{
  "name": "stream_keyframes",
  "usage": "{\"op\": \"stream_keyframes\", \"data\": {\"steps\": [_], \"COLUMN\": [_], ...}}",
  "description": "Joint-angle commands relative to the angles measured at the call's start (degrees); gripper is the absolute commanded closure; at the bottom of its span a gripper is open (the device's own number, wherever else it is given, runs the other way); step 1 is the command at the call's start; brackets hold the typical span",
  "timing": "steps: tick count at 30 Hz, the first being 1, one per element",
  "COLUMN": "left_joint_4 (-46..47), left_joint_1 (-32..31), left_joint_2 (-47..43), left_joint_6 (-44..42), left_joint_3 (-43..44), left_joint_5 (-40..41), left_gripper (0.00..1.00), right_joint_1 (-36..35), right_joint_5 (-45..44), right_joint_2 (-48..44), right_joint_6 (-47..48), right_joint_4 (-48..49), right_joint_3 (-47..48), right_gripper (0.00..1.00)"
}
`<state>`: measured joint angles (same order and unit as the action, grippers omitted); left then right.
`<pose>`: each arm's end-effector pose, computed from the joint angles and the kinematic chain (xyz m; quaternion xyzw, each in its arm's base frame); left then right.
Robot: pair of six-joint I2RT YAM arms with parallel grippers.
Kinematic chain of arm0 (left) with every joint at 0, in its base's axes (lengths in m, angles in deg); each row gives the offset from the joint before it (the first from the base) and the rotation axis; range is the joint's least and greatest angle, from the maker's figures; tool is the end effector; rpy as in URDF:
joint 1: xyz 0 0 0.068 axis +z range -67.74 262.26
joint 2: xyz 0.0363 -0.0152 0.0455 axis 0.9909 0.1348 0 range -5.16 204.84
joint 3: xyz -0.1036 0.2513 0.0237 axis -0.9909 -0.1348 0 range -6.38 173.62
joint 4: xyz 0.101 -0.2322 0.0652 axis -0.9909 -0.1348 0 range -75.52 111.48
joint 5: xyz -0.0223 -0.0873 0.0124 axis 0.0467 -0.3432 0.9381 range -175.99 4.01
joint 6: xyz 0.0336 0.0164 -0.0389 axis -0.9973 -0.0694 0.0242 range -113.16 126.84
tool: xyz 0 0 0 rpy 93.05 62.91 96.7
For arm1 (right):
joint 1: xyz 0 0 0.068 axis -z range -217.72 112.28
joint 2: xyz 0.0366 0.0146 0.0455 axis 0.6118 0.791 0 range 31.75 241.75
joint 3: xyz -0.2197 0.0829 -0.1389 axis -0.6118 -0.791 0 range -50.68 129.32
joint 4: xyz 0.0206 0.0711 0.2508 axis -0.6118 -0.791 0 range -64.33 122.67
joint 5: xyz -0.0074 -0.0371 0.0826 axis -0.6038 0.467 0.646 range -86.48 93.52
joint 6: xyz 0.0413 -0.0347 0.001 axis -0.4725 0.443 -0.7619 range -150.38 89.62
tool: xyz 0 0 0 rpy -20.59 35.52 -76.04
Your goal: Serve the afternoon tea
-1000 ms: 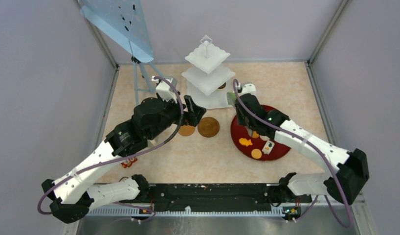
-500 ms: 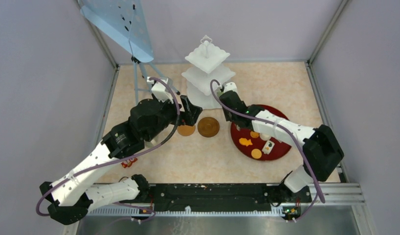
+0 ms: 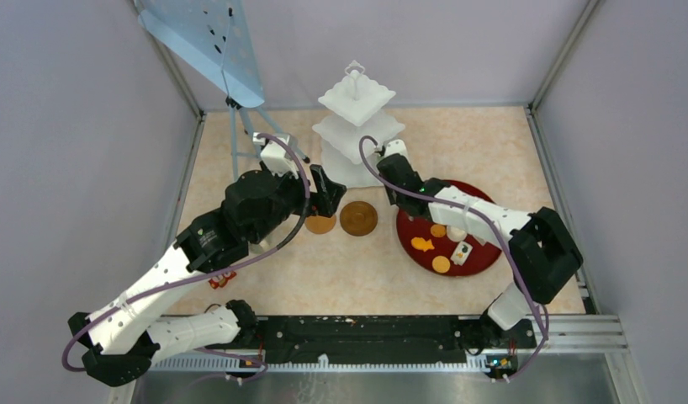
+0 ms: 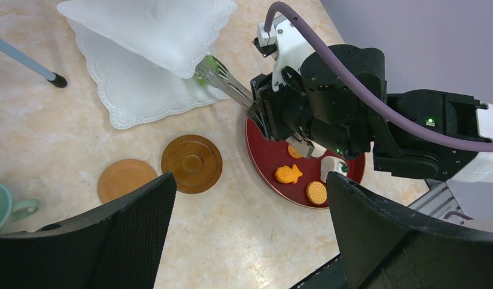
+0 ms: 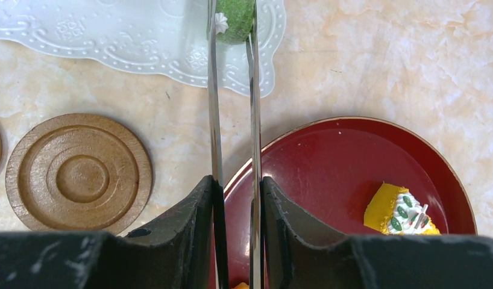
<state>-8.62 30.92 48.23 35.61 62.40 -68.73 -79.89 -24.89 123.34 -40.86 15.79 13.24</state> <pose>0.1253 -0.1396 0.4209 0.0633 0.7857 -0.2976 0.5386 0.2687 0.2206 0.2429 -0.1529 0.8861 -0.0367 0.4360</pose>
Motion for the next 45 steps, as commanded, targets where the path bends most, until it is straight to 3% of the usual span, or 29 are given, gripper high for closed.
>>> {"op": "stream_keyframes", "data": {"steps": [1,20,26,30,45], "left_joint_4": [1.18,0.48,0.4,0.28,1.49], "left_joint_1": [0.3,0.35,0.35,0.35,0.35], "left_joint_2": [-0.46,-0.16,-0.47,-0.78,-1.49], "left_joint_6": [-0.65,-0.66,-0.31,-0.13,0.4], "left_joint_3": [1.14,1.85,1.79,1.44,0.0], "left_joint_5": [0.43,0.4,0.45,0.4,-0.99], "left_gripper": [0.01,0.01,0.01,0.01,0.01], "right_joint_1": [0.64,1.48,1.57,1.57,1.48], "right_joint_5": [-1.2,-3.41,-2.68,-2.03,2.01], "right_joint_2": [0.78,5.93,5.78,4.25,-6.48], "right_joint_6": [1.13,2.85,2.92,2.71,-0.96], "right_joint_4": [4.31,9.75,9.81,8.78,-0.7], "right_joint_3": [1.68,3.07,3.6,3.45,1.37], "right_gripper": [0.75,0.71,0.55,0.49,0.5]}}
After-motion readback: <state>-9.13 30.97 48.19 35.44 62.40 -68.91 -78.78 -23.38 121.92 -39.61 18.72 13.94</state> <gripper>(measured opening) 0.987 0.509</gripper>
